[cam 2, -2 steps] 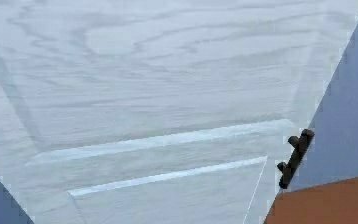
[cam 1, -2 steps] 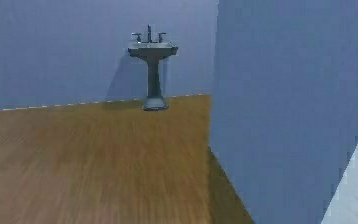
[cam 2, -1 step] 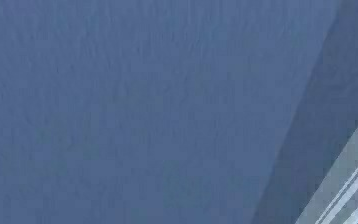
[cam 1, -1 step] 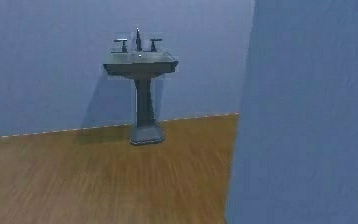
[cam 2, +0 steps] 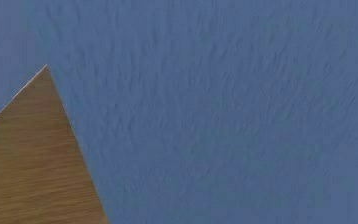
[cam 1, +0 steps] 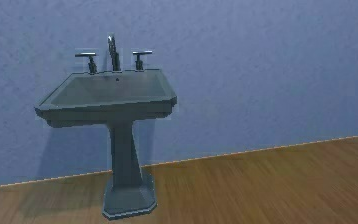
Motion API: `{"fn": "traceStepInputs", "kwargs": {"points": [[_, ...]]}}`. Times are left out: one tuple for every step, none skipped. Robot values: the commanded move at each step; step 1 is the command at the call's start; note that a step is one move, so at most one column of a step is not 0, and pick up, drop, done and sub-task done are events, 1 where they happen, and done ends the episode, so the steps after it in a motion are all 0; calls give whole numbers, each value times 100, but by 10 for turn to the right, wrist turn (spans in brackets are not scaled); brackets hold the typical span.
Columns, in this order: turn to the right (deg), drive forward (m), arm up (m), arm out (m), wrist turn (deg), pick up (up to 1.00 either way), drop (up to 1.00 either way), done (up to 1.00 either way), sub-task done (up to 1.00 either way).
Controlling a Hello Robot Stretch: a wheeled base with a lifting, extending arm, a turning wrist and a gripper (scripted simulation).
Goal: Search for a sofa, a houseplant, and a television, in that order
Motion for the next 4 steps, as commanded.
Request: {"fn": "traceStepInputs", "kwargs": {"points": [[-60, 0, 0, 0, 0, 0, 0, 0, 0], [0, 20, 0, 0, 0, 0, 0, 0, 0], [360, 0, 0, 0, 0, 0, 0, 0, 0], [0, 40, 0, 0, 0, 0, 0, 0, 0]]}}
